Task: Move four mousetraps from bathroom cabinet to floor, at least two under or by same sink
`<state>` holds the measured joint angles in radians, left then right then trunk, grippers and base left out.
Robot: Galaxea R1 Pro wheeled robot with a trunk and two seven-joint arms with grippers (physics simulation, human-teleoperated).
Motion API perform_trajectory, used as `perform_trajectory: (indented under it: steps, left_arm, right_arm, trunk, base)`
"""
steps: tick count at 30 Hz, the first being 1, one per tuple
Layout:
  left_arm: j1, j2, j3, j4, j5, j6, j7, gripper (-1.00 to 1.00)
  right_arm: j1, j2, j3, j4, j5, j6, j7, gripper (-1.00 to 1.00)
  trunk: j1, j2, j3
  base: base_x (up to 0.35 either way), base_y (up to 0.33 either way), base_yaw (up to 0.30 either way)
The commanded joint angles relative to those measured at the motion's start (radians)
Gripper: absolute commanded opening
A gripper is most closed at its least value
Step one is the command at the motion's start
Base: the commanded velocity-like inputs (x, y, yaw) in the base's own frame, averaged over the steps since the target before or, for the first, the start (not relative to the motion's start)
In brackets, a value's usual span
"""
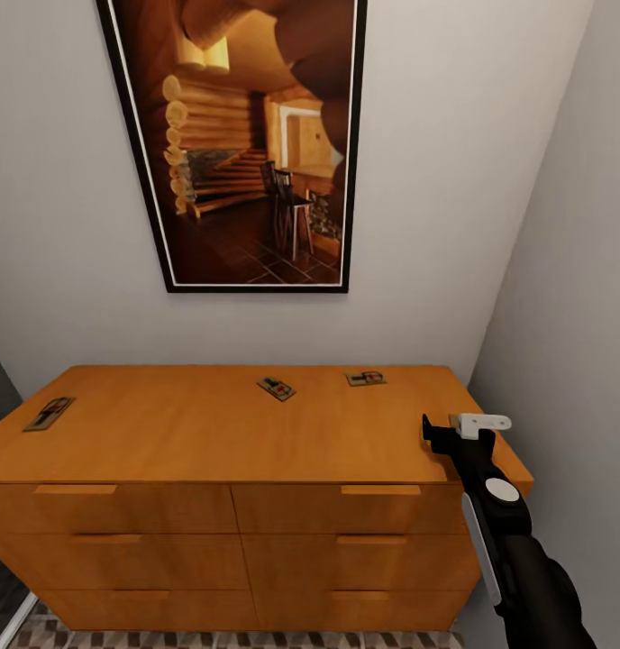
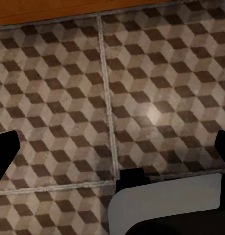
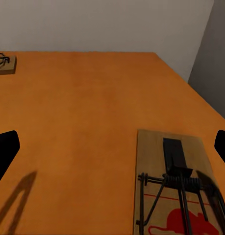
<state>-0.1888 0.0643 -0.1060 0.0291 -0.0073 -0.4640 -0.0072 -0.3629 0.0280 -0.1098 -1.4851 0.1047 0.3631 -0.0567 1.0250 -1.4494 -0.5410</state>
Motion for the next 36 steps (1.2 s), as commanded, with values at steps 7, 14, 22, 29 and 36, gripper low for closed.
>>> perform_trajectory:
  steps: [7,14,22,29,36]
  left_arm:
    - [-0.001,0.0,-0.004,0.003,0.0,-0.006,0.0,1.0]
    - [-0.001,0.0,-0.004,0.003,0.0,-0.005,0.0,1.0]
    - [-0.001,0.0,-0.004,0.003,0.0,-0.006,0.0,1.0]
    - [-0.001,0.0,-0.004,0.003,0.0,-0.006,0.0,1.0]
    - [-0.001,0.0,-0.004,0.003,0.0,-0.006,0.0,1.0]
  right_arm:
    - [-0.001,0.0,-0.002,0.0,0.012,0.008,0.0,1.0]
    - [-0.001,-0.003,-0.003,0.0,0.012,0.008,0.0,1.0]
    - [-0.001,-0.01,-0.004,0.0,0.012,0.008,0.0,1.0]
    - [-0.001,-0.011,-0.004,0.0,0.012,0.008,0.0,1.0]
    - [-0.001,-0.011,-0.016,0.0,0.012,0.008,0.0,1.0]
  trunk:
    - [0.0,-0.001,-0.001]
    - [0.0,-0.001,-0.001]
    - [0.0,-0.001,-0.001]
    - [0.0,-0.001,-0.001]
    - [0.0,-0.001,-0.001]
  base:
    - [0.008,0.0,0.0]
    - [0.001,0.0,0.0]
    - [0.0,0.0,0.0]
    - [0.0,0.0,0.0]
    - [0.0,0.0,0.0]
